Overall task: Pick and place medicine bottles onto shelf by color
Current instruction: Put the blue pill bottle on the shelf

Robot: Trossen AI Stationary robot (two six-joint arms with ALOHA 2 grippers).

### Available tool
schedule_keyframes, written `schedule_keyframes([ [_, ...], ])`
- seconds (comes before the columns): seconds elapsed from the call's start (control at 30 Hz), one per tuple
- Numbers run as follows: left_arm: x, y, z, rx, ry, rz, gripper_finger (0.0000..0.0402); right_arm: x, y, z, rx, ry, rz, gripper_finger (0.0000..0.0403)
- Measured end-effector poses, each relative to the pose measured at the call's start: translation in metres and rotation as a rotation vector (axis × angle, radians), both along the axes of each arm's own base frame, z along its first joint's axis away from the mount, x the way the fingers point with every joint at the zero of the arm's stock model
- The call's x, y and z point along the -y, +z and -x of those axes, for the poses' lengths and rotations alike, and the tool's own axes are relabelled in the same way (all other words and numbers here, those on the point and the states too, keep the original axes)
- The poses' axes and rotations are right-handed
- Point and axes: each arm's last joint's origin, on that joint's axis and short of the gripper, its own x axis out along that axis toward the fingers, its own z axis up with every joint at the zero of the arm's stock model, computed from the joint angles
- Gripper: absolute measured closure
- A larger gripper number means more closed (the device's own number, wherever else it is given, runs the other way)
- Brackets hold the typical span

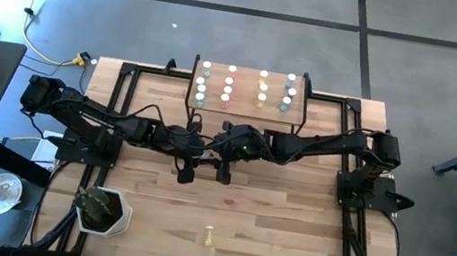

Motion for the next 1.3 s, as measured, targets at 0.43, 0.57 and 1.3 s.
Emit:
schedule_keyframes([
  [0.43, 0.0001, -0.0002, 0.0002, -0.003, -0.002, 0.001, 0.0309, 0.0, -0.0001, 0.0002, -0.003, 0.001, -0.008, 0.0278],
  [0.57, 0.0001, -0.0004, 0.0002, -0.004, -0.001, 0.001, 0.0309, 0.0, -0.0002, 0.0002, -0.004, 0.001, -0.008, 0.0294],
  [1.3, -0.0007, -0.0003, 0.0004, -0.003, 0.036, -0.005, 0.0269, 0.0003, -0.0001, 0.0006, -0.007, -0.004, -0.005, 0.0299],
])
